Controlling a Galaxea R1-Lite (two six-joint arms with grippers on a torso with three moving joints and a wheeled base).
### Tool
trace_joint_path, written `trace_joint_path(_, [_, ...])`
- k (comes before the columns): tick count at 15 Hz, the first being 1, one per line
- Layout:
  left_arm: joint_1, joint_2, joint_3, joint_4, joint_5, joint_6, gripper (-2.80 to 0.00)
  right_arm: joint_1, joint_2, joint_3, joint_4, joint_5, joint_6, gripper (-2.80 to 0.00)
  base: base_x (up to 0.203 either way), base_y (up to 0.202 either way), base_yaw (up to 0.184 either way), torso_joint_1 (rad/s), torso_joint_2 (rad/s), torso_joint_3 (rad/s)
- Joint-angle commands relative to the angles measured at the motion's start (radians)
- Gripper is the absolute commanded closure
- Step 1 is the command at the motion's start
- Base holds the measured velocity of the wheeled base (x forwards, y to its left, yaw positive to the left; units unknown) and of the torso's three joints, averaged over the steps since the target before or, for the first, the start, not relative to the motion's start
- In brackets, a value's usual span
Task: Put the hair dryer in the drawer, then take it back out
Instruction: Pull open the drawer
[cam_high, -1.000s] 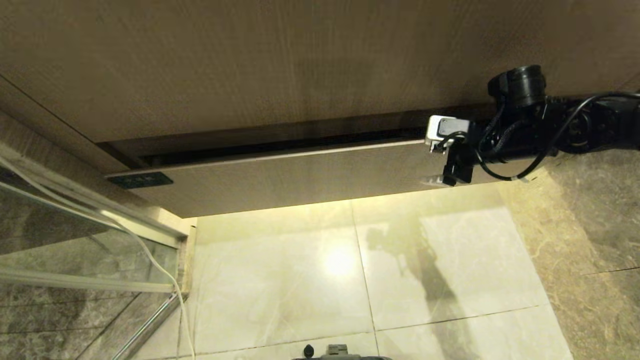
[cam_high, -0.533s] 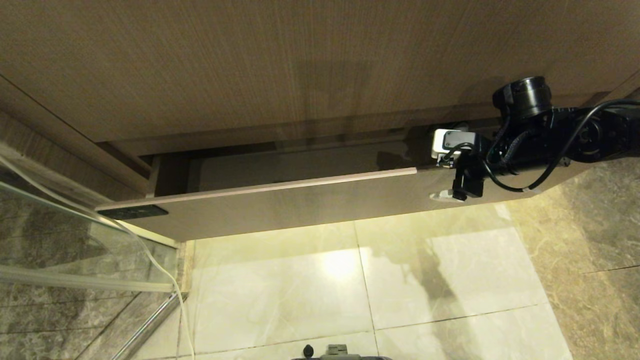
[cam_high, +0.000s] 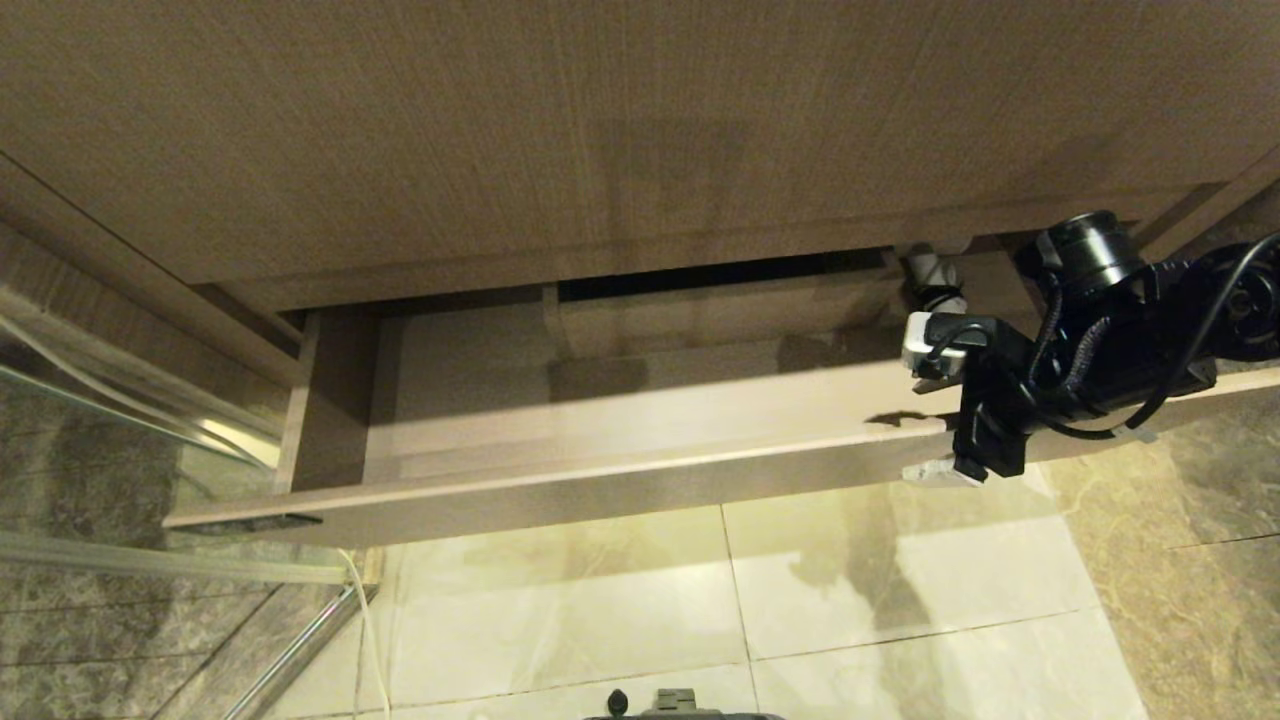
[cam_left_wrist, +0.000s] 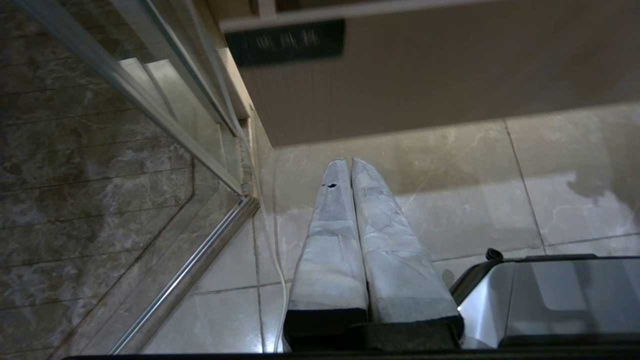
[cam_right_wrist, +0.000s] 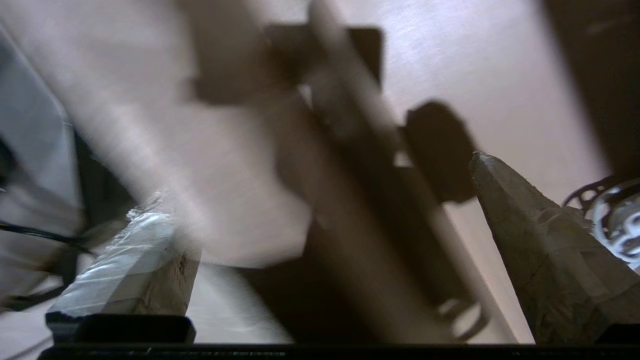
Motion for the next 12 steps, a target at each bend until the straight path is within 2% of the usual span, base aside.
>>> trace_joint_path(1, [0.0,0.0,0.0,0.0,0.0,0.0,0.0,-0.002,-0.064,0.04,-0.007,0.006,0.07,-2.8,0.0,0.0,0.0,0.0,0.0,0.0])
trace_joint_path(3, [0.0,0.001,0.0,0.0,0.0,0.0,0.0,-0.016,-0.104,0.067,-0.006,0.038,0.161,-2.8,0.0,0.0,0.0,0.0,0.0,0.0])
trace_joint_path(6, [0.0,0.0,0.0,0.0,0.0,0.0,0.0,-0.042,-0.204,0.149,-0.007,0.058,0.233,-2.8,0.0,0.0,0.0,0.0,0.0,0.0])
trace_joint_path(12, [0.0,0.0,0.0,0.0,0.0,0.0,0.0,-0.082,-0.47,0.414,0.006,0.063,0.266,-2.8,0.0,0.0,0.0,0.0,0.0,0.0])
